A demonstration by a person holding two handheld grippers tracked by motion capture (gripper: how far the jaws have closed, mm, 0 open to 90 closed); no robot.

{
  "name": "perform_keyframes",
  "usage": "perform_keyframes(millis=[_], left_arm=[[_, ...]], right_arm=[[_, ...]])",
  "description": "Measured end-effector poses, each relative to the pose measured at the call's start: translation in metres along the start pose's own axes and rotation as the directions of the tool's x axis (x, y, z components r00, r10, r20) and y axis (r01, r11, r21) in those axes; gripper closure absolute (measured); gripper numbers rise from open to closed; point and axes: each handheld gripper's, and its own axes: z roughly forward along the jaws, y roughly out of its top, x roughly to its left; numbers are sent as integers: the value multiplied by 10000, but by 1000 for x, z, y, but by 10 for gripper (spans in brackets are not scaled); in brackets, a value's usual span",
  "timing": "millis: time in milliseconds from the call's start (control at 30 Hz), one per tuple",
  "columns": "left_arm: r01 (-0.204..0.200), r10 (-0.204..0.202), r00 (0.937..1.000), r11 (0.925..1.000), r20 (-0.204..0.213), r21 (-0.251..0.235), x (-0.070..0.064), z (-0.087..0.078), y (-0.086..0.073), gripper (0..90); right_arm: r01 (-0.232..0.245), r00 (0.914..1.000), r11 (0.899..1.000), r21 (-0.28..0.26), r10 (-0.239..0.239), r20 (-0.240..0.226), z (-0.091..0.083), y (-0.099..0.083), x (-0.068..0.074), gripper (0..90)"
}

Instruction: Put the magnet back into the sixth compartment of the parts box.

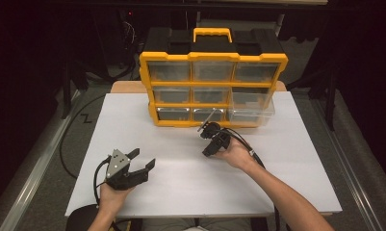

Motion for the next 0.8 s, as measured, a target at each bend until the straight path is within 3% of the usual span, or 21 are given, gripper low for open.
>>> perform_keyframes(millis=[133, 200, 433, 700, 800], left_arm=[[-14, 14, 10000, 10000, 22, -10, 0, 0, 0, 316], [-17, 17, 10000, 10000, 26, -18, 0, 0, 0, 316], [-63, 63, 10000, 10000, 7, -37, -1, -1, 0, 317], [-60, 60, 10000, 10000, -19, -31, 0, 0, 0, 317], [-60, 60, 10000, 10000, -29, -57, 0, -1, 0, 316]], right_arm=[[239, 9997, 9997, 57, -239, 70, -4, -2, 2, 646], [109, 9999, 9999, 81, -110, 40, -6, -3, 3, 646], [494, 9988, 9985, -239, -496, -46, -14, -11, 4, 647], [487, 9988, 9981, -369, -490, -72, -23, -22, 2, 647], [744, 9970, 9959, -521, -754, -162, -26, -25, -2, 647]])
